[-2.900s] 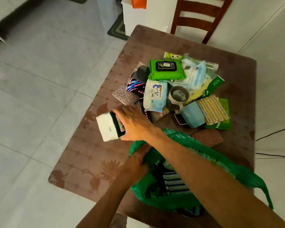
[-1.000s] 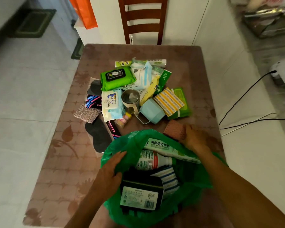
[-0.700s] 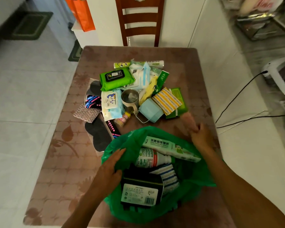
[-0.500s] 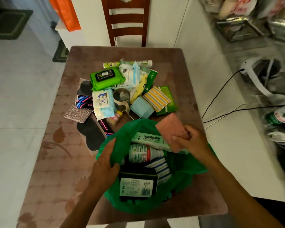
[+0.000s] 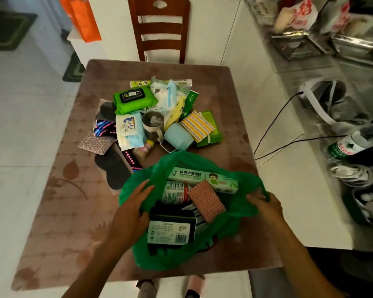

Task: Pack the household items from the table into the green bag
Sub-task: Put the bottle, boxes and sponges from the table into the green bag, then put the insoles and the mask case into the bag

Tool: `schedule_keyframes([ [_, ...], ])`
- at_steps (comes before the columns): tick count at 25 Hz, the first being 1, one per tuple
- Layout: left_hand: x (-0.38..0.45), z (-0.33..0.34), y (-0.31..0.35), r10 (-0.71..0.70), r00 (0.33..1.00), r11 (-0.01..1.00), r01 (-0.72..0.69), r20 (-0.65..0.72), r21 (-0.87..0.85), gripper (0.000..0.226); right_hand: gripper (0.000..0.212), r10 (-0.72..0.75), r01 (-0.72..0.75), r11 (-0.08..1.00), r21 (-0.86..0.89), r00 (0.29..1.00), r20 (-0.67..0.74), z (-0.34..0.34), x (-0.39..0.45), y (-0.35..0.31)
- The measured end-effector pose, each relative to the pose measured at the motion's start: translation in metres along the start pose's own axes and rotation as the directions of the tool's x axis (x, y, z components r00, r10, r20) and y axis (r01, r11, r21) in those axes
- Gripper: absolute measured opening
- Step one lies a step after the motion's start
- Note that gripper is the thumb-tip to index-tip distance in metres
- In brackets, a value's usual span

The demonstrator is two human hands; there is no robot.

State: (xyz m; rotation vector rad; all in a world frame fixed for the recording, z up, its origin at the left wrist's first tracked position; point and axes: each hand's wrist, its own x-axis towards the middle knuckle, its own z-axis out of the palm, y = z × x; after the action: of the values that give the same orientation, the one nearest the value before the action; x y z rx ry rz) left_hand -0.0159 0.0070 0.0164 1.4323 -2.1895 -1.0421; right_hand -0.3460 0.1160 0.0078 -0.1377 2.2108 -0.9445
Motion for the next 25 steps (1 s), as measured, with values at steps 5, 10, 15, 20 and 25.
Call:
schedule_keyframes([
  [5,0.002,-0.014,0.033,0.017,0.997,0.999,-0.014,-0.07,0.041,0.084,0.011,-0.405,0.367,0.887,0.282,0.91,0.09,-0.025,-0.048,-0.092],
  [10,0.002,-0.032,0.044,-0.029,0.979,0.992,0.052,-0.202,0.111,0.076,0.024,-0.684,0.693,0.712,-0.111,0.721,0.108,-0.072,-0.093,-0.163],
  [15,-0.023,-0.019,0.029,-0.134,0.99,0.984,0.139,-0.051,0.112,0.069,0.057,-0.839,0.748,0.377,-0.547,0.526,0.141,-0.026,-0.119,-0.135],
  [20,-0.01,-0.046,0.001,-0.087,0.989,0.867,0.014,-0.123,-0.499,0.058,0.029,-0.866,0.951,0.19,-0.244,0.28,0.415,0.079,-0.144,-0.13],
  [25,0.073,-0.044,-0.086,-0.615,0.766,0.739,0.478,-0.187,-0.475,0.058,0.032,-0.492,0.827,0.153,-0.541,0.539,0.684,0.139,-0.111,-0.102],
])
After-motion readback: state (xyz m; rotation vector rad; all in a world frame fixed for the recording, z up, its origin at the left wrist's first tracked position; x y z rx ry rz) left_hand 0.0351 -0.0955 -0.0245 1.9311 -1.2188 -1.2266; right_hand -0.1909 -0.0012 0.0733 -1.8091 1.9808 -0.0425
